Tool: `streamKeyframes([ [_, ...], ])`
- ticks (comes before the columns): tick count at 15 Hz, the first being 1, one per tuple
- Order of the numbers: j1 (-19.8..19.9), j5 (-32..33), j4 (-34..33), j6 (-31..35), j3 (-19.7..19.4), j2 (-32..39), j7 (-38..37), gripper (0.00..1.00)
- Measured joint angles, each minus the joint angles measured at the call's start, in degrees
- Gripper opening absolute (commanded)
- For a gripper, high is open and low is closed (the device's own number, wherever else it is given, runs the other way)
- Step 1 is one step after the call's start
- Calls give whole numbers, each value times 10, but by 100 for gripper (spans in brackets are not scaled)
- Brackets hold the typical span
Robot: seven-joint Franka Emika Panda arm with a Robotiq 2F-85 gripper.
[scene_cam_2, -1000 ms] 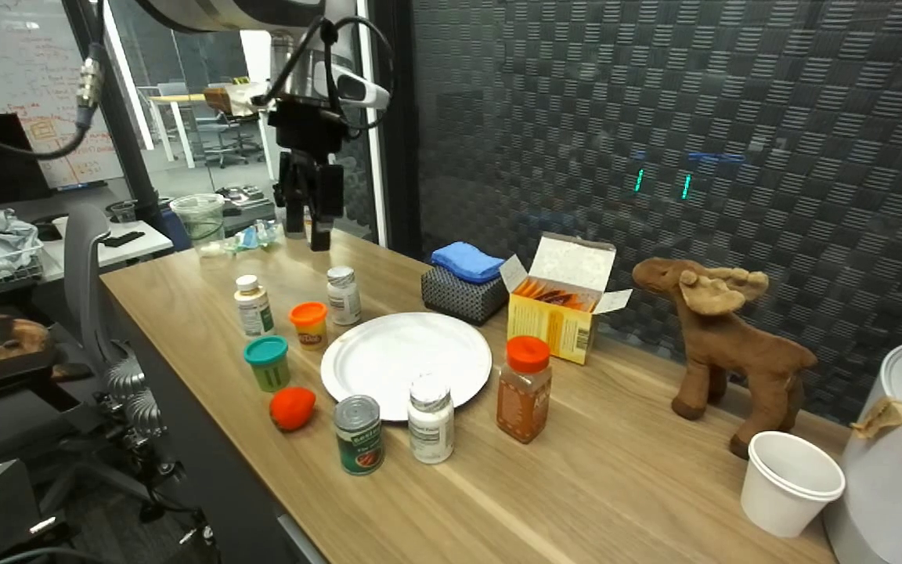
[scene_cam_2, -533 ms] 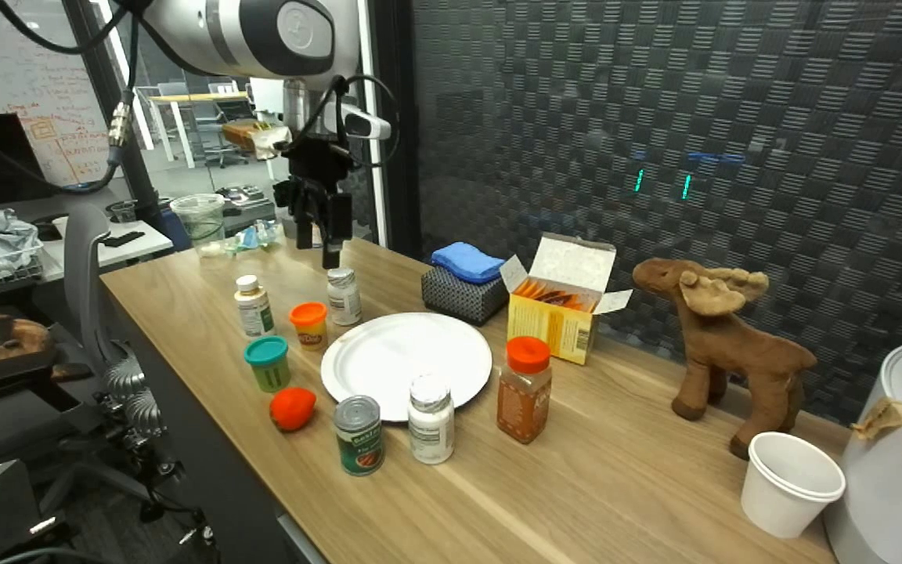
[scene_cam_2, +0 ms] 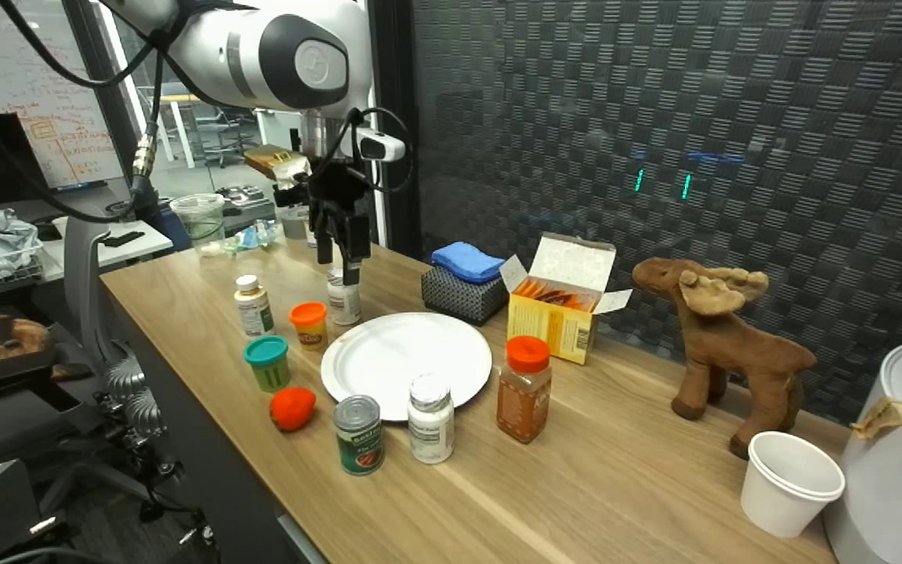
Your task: Put the objects surrounding the white plate on to the plate.
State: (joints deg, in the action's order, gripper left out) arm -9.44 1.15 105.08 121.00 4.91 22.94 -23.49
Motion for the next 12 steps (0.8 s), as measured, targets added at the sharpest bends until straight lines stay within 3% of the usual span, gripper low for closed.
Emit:
streamKeyframes([
  [2, -2, 0, -3, 1, -2, 7, 0, 100],
  [4, -4, 0, -6, 1, -2, 15, 0, 75],
  [8, -11, 0, -12, 1, -3, 29, 0, 42],
  [11, -17, 3, -15, 2, -6, 31, -1, 23],
  [12, -19, 6, -16, 2, -7, 30, -2, 23],
])
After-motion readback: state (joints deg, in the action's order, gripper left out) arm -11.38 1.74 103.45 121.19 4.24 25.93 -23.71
